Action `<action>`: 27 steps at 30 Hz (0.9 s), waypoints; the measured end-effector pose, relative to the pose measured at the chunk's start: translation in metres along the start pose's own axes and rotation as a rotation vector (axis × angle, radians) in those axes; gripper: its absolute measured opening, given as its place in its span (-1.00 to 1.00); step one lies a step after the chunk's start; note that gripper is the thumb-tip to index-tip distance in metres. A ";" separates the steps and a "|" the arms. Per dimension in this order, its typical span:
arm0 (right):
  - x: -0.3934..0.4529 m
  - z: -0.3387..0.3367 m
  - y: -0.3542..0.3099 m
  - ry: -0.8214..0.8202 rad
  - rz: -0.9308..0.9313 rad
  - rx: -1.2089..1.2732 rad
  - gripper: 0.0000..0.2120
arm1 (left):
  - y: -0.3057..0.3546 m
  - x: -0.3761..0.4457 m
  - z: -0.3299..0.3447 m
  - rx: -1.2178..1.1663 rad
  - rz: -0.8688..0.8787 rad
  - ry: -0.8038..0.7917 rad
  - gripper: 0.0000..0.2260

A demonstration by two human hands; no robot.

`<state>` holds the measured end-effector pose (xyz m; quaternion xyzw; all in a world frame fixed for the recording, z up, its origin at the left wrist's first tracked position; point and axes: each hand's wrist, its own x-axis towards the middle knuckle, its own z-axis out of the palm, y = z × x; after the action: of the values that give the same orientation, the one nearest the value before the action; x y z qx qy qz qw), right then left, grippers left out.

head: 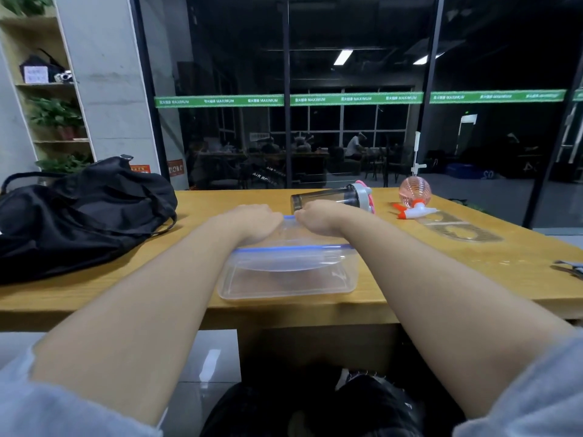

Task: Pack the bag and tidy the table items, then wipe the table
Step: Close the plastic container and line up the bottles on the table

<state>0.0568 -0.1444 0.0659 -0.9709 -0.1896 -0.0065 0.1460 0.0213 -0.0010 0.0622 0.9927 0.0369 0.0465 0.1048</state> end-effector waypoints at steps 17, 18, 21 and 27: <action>-0.009 -0.015 0.017 0.114 -0.001 0.291 -0.69 | -0.026 -0.011 -0.010 -0.306 -0.035 0.030 -0.60; -0.014 -0.016 0.023 0.078 0.006 0.320 -0.64 | -0.036 -0.014 -0.009 -0.379 -0.051 0.027 -0.60; -0.020 -0.011 0.039 -0.014 0.060 0.504 -0.53 | -0.055 -0.021 -0.002 -0.678 -0.090 0.083 -0.59; -0.027 0.005 0.043 0.078 0.106 0.991 -0.61 | -0.047 -0.030 0.012 -1.195 -0.154 0.176 -0.62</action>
<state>0.0474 -0.1909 0.0468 -0.7921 -0.1146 0.0554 0.5970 -0.0104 0.0402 0.0379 0.7490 0.0845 0.1331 0.6435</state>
